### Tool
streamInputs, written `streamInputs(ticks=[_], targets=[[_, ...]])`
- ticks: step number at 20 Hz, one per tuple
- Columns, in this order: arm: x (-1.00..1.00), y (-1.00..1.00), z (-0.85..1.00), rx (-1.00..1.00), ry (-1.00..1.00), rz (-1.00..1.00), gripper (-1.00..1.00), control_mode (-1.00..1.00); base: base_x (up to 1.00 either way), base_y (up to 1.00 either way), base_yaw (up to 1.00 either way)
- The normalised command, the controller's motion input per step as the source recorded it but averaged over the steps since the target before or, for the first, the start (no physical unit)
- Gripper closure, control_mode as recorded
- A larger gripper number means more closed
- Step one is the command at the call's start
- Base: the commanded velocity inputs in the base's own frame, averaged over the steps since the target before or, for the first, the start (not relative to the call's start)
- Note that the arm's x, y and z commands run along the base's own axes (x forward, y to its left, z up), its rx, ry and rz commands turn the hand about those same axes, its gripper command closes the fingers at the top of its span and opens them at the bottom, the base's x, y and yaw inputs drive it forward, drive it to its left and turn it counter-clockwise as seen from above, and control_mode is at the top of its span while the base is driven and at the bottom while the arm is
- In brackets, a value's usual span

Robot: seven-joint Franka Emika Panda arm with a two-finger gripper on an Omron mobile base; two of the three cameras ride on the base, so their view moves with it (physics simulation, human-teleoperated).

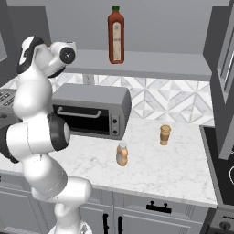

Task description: Put the shaker and condiment bottle from the counter next to their counterparts in the cabinet.

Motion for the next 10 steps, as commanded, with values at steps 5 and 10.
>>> streamInputs(ticks=[5, 10], targets=[[0.27, 0.10, -0.33, 0.00, -0.01, 0.00, -1.00, -1.00, 0.00, 0.00, 0.00], [0.06, 0.00, 0.00, 0.00, 0.13, 0.00, -1.00, -1.00, 0.00, 0.00, 0.00]])
